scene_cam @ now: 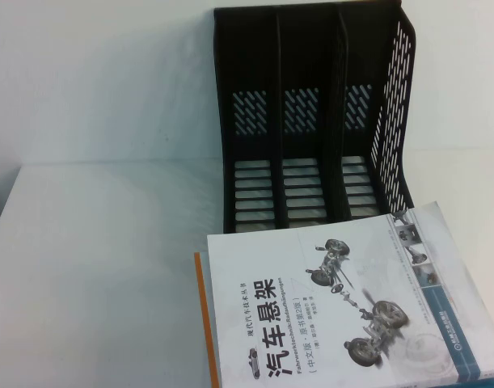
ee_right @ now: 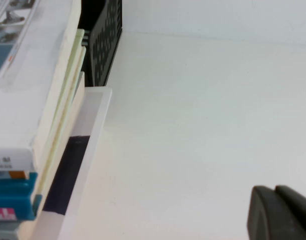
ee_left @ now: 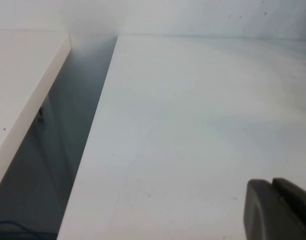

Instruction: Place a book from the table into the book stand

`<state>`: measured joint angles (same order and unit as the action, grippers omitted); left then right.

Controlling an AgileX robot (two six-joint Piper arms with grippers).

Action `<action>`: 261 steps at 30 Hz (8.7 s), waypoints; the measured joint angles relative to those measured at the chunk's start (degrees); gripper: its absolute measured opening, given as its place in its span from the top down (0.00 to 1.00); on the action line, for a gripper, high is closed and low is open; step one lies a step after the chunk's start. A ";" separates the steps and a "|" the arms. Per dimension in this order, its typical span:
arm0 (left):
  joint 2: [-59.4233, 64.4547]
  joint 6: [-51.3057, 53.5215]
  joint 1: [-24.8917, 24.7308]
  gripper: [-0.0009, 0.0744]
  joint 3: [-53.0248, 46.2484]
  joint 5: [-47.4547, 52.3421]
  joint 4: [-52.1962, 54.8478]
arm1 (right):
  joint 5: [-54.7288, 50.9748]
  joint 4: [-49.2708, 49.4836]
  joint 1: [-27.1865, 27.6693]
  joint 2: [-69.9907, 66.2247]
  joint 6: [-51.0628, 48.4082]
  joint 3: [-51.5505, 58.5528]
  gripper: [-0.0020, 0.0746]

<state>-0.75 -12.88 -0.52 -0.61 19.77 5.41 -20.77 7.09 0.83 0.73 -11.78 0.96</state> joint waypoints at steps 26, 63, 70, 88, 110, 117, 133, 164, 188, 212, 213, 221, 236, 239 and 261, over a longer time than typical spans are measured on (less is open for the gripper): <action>0.00 0.00 0.00 0.99 0.00 0.00 -0.38 | 0.00 0.00 0.00 0.00 0.00 0.00 0.98; 0.00 -27.93 0.00 0.99 -0.63 -44.59 -16.48 | 41.52 31.17 0.00 0.00 7.07 -1.03 0.98; -0.20 -31.77 0.00 0.99 0.22 -59.82 -9.82 | 40.66 -0.32 0.00 -0.33 21.48 -17.08 0.98; 19.87 -12.27 -6.54 0.99 31.41 -2.94 3.09 | -3.78 -13.85 0.00 -33.45 14.11 -50.56 0.98; 43.41 -3.91 -8.31 0.99 31.41 6.33 -9.94 | -19.16 -2.86 -4.65 -53.69 6.13 -41.07 0.98; 49.70 14.87 -8.07 0.99 31.41 5.68 -29.28 | -19.38 5.63 -5.00 -59.77 -1.89 -41.07 0.98; 66.95 50.43 8.91 0.99 32.73 20.95 -75.82 | -17.63 18.21 -5.13 -67.49 -12.40 -41.16 0.98; 69.10 47.51 8.91 0.07 33.07 33.71 -74.32 | -20.63 41.84 -12.47 -79.57 -28.56 -43.46 0.98; 89.76 60.09 -0.04 0.33 33.19 41.65 -93.71 | -23.11 41.84 -12.94 -80.51 -28.56 -45.40 0.98; 71.51 43.27 0.20 0.83 61.09 44.01 -75.20 | -18.86 37.59 -13.11 -60.35 -26.59 -45.40 0.98; 71.01 39.74 0.20 0.83 64.79 43.56 -71.99 | -19.33 37.59 -13.11 -59.48 -26.31 -45.40 0.98; 74.71 15.14 -0.19 0.83 90.16 41.80 -46.60 | -21.42 37.38 -13.11 -57.32 -24.47 -45.40 0.98; 92.21 -2.35 -14.24 0.83 112.07 45.37 -22.02 | -23.29 32.82 -13.11 -57.22 -22.11 -45.40 0.98; 94.17 -4.05 -16.28 0.83 113.04 45.41 -18.35 | -24.12 31.49 -13.11 -57.22 -21.25 -45.40 0.98; 103.07 -4.76 -20.77 0.83 114.43 41.75 -15.26 | -24.97 30.02 -13.11 -57.22 -20.91 -45.40 0.98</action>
<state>102.32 -17.64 -21.30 113.82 61.52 -9.85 -45.75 37.11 -12.28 -56.49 -32.70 -44.44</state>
